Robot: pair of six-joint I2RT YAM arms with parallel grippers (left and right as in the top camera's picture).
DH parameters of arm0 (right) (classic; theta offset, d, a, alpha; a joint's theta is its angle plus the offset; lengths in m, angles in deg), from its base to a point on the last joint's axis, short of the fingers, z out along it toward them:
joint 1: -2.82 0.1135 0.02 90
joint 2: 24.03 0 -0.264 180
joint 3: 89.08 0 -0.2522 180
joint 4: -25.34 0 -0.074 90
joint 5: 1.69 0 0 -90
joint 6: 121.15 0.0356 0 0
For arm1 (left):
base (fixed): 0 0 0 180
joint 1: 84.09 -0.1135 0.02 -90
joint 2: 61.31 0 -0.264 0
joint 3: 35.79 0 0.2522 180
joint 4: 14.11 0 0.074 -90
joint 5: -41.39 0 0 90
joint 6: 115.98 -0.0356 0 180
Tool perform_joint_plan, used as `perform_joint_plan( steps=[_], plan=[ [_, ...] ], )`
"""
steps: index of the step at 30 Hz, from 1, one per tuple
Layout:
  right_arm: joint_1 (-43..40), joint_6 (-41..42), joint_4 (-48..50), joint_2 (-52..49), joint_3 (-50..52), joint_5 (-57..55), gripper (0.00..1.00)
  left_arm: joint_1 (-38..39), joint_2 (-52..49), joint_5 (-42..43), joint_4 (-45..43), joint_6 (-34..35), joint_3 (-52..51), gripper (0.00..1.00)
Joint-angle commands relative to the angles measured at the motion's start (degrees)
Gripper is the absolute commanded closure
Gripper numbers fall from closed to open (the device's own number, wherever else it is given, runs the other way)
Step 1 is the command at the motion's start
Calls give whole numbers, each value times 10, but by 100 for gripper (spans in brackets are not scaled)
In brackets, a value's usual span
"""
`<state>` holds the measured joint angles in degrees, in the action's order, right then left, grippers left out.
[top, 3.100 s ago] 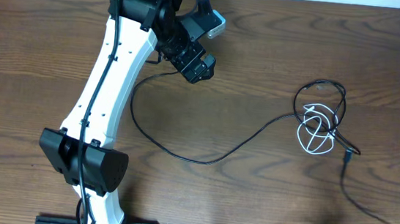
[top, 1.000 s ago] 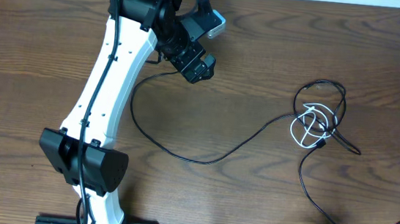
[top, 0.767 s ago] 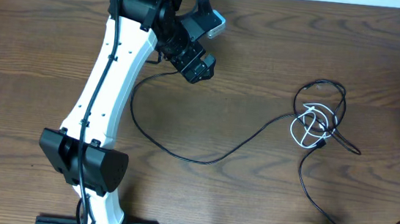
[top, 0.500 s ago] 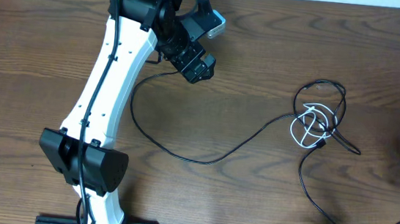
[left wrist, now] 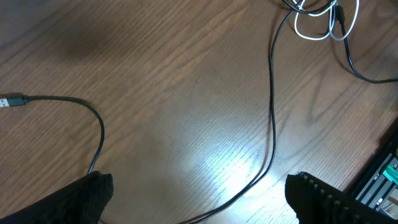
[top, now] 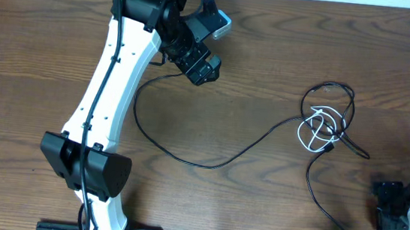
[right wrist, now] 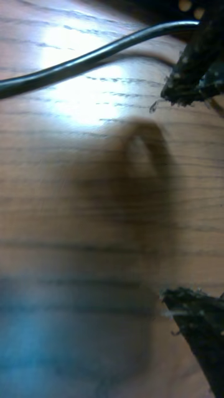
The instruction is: Untangle cables
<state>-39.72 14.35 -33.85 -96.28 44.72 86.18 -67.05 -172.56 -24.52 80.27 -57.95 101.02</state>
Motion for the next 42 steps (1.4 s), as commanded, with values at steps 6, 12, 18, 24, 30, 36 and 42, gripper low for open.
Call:
perform_joint_plan(
  steps=[6, 12, 18, 24, 30, 36, 42],
  plan=[
    [3, 107, -7, 6, 7, 2, 16, -2, 1, 9, 2, -3, -4, 7],
    [3, 169, -13, 6, 8, 1, 11, -2, 1, 10, 1, -3, -4, 7],
    [3, 226, 0, 6, 8, -29, 9, -2, 1, 10, 2, -3, -4, 7],
    [3, 184, 76, 6, 8, -183, 4, -2, 1, 10, 1, -3, -4, 7],
    [3, 56, 99, 6, 8, -270, 9, -2, 1, 10, 2, -3, -4, 7],
    [3, 54, 96, 5, 9, -331, 14, -2, 1, 10, 1, -3, -4, 6],
    [2, -21, 149, -12, 9, -330, 9, -2, 1, 10, 2, -3, -5, 7]
  ],
)
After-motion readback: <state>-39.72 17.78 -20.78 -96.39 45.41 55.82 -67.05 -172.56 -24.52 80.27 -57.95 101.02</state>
